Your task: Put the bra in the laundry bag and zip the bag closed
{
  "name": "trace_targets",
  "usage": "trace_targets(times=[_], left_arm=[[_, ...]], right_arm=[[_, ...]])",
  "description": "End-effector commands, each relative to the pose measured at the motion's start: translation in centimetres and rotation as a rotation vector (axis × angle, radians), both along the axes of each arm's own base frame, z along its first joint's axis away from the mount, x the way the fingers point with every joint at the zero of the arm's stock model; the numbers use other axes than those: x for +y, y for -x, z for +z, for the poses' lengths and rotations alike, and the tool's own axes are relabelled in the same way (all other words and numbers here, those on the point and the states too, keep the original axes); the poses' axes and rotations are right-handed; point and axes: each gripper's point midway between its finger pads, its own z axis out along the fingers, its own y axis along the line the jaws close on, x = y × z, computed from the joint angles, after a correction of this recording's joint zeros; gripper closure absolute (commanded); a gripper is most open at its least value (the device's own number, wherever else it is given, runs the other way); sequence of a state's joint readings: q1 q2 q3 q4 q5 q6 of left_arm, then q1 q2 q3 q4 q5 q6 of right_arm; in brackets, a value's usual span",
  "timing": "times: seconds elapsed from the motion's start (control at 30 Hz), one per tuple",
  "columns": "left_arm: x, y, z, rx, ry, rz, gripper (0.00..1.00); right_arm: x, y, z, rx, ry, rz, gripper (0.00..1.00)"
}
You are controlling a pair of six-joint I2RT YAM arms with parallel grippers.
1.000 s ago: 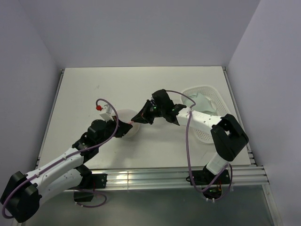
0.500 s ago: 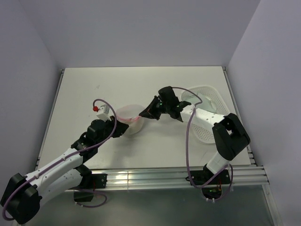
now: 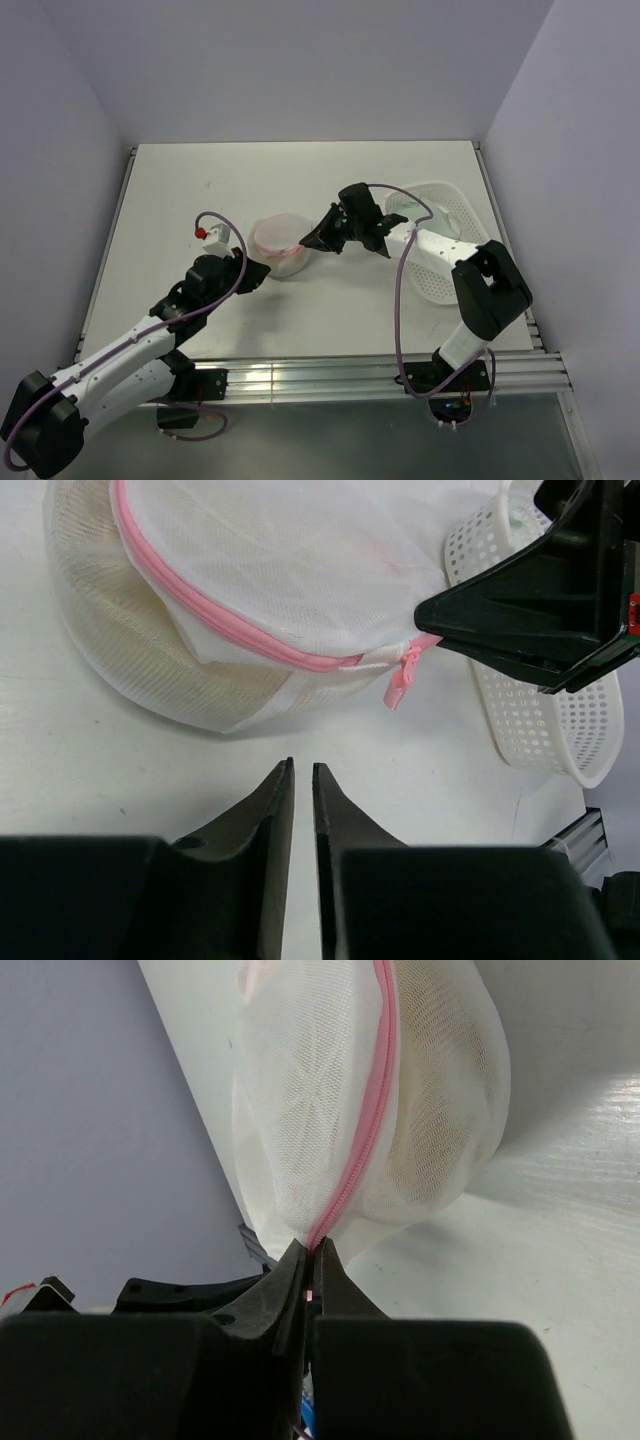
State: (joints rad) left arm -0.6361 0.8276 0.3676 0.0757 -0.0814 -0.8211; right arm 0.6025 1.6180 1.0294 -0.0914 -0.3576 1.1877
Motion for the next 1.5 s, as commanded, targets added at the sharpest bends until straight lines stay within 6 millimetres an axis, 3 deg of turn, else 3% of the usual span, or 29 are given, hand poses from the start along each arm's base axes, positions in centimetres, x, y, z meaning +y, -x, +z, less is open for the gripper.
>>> trace_targets(times=[0.0, 0.1, 0.17, 0.2, 0.23, 0.4, 0.57, 0.6, 0.63, 0.83, 0.87, 0.93, 0.97, 1.0, 1.17, 1.47], left_arm=[[0.3, -0.7, 1.6, -0.042, 0.001, 0.024, 0.79], [0.6, -0.9, 2.1, -0.046, 0.001, 0.043, 0.63], [0.7, -1.1, 3.0, -0.051, 0.000, 0.058, 0.53], [0.9, -1.4, 3.2, -0.054, -0.005, 0.074, 0.50], [1.2, -1.3, 2.9, -0.038, -0.026, 0.080, 0.46], [1.5, -2.2, 6.1, -0.079, -0.029, 0.105, 0.38], [1.8, -2.8, 9.4, -0.114, -0.022, 0.124, 0.29], [2.0, -2.9, 9.9, -0.118, -0.023, 0.131, 0.26], [2.1, -3.2, 11.1, -0.133, -0.017, 0.138, 0.23], [3.7, -3.6, 13.9, -0.154, -0.062, 0.180, 0.08], [3.9, -3.6, 14.1, -0.156, -0.070, 0.183, 0.07], [4.6, -3.5, 14.8, -0.164, -0.088, 0.202, 0.05], [4.8, -3.4, 14.9, -0.164, -0.094, 0.208, 0.05], [5.1, -3.4, 15.2, -0.168, -0.100, 0.216, 0.04], [6.1, -2.8, 16.4, -0.173, -0.143, 0.220, 0.02], [7.0, -2.2, 16.6, -0.194, -0.160, 0.237, 0.01]], right_arm=[[0.5, -0.9, 3.6, -0.098, -0.037, 0.007, 1.00], [0.7, -1.2, 4.1, -0.127, -0.030, 0.026, 1.00], [0.4, -1.8, 4.7, -0.147, 0.003, 0.014, 0.87], [0.3, -1.9, 5.0, -0.171, 0.020, 0.019, 0.72], [0.2, -2.2, 5.8, -0.192, 0.019, 0.016, 0.62], [-0.6, -2.0, 8.9, -0.295, 0.023, 0.012, 0.10], [-2.3, -1.3, 10.6, -0.356, 0.074, -0.002, 0.07], [-3.1, -1.4, 11.7, -0.394, 0.085, -0.032, 0.03], [-3.7, -1.2, 11.6, -0.404, 0.105, -0.039, 0.00], [-8.0, -0.7, 14.2, -0.567, 0.237, -0.123, 0.00], [-8.9, -0.2, 15.5, -0.615, 0.239, -0.141, 0.00], [-10.6, -0.1, 15.6, -0.653, 0.278, -0.191, 0.00], [-11.6, 0.5, 16.8, -0.696, 0.279, -0.216, 0.00], [-12.2, 0.7, 16.3, -0.702, 0.297, -0.227, 0.00], [-15.8, 2.0, 17.7, -0.787, 0.335, -0.338, 0.00], [-17.0, 2.6, 17.6, -0.826, 0.349, -0.365, 0.00]])
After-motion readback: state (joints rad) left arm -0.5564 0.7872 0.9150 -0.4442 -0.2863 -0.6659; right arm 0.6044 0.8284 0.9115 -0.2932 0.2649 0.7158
